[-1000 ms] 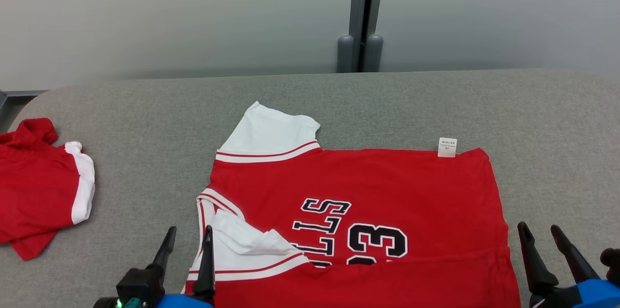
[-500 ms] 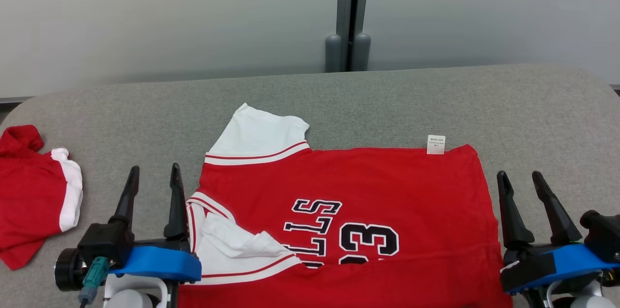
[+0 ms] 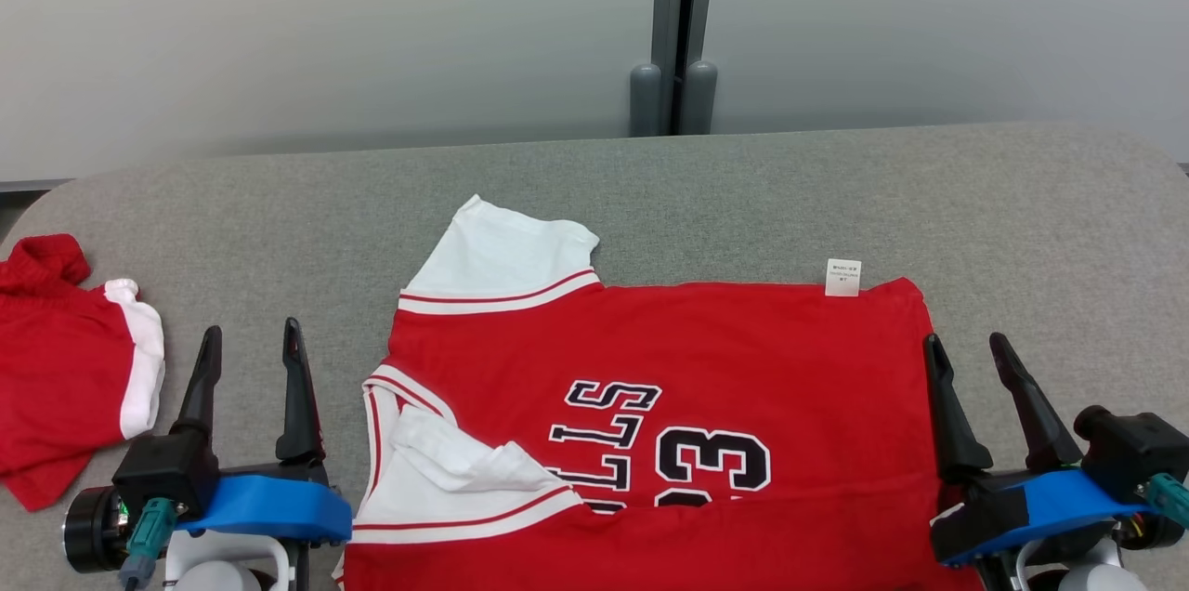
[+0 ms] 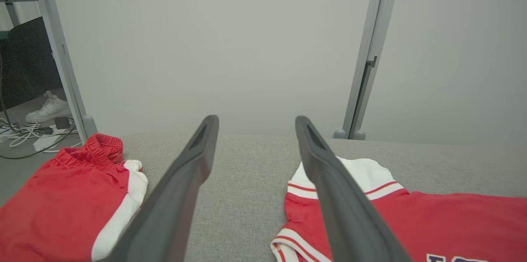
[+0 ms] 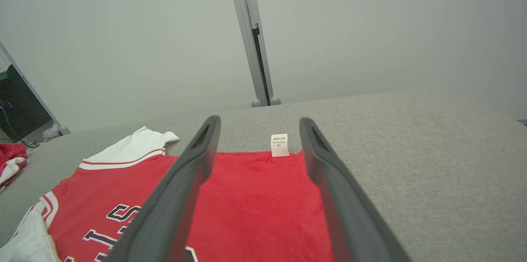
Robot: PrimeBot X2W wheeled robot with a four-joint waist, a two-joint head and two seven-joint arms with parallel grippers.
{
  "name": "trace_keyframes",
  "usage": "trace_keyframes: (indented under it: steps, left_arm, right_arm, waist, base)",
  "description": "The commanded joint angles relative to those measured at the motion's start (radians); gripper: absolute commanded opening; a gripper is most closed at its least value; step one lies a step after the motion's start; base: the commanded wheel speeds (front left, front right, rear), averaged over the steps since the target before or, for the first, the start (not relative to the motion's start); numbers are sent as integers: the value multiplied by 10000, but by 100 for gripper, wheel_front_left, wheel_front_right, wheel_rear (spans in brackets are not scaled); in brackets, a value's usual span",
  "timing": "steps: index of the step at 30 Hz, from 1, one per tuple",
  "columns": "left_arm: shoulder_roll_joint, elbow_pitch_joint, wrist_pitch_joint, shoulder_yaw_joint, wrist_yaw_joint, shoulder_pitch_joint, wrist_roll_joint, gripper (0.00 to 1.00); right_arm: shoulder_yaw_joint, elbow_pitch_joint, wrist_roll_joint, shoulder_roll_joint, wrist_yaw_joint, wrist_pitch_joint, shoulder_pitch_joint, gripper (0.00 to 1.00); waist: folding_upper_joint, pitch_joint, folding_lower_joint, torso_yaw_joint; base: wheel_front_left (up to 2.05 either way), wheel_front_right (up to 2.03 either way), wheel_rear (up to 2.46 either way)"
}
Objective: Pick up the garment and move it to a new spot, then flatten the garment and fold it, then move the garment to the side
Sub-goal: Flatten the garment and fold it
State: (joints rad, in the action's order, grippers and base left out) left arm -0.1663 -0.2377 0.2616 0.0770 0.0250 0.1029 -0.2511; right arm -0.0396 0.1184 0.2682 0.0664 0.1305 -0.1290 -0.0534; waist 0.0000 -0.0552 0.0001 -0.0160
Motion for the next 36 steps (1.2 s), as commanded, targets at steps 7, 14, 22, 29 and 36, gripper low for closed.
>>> trace_keyframes:
  steps: [7, 14, 22, 29, 36]
  left_arm:
    - [72, -320, 47, 17, -185, 1, 165, 100]
    - [-79, -667, 42, 107, -438, 721, 219, 100]
    - [-792, -1274, -1050, 551, -1078, 3585, 439, 100]
    - [-1313, -2292, -2266, 1253, -1478, 6283, 355, 100]
    - [-1599, -3770, -3232, 2320, -1576, 8203, -255, 100]
  right_arm:
    - [-94, 103, -232, -56, 6, 128, -66, 100]
    - [-266, 27, -209, 200, 6, 342, -466, 100]
    - [-351, 1, -111, 1398, 6, 1395, -2261, 100]
    - [-55, 328, 336, 1949, 6, 2640, -3675, 100]
    - [730, 900, 758, 2257, 6, 3037, -4622, 100]
  waist:
    - [0, -21, -1, -32]
    - [0, -316, -1, -123]
    - [0, -1176, -1, -402]
    - [0, -2256, -1, -838]
    - [0, -3340, -1, -1300]
  base:
    - [0, 0, 0]
    - [0, 0, 0]
    - [0, 0, 0]
    - [0, 0, 0]
    - [0, 0, 0]
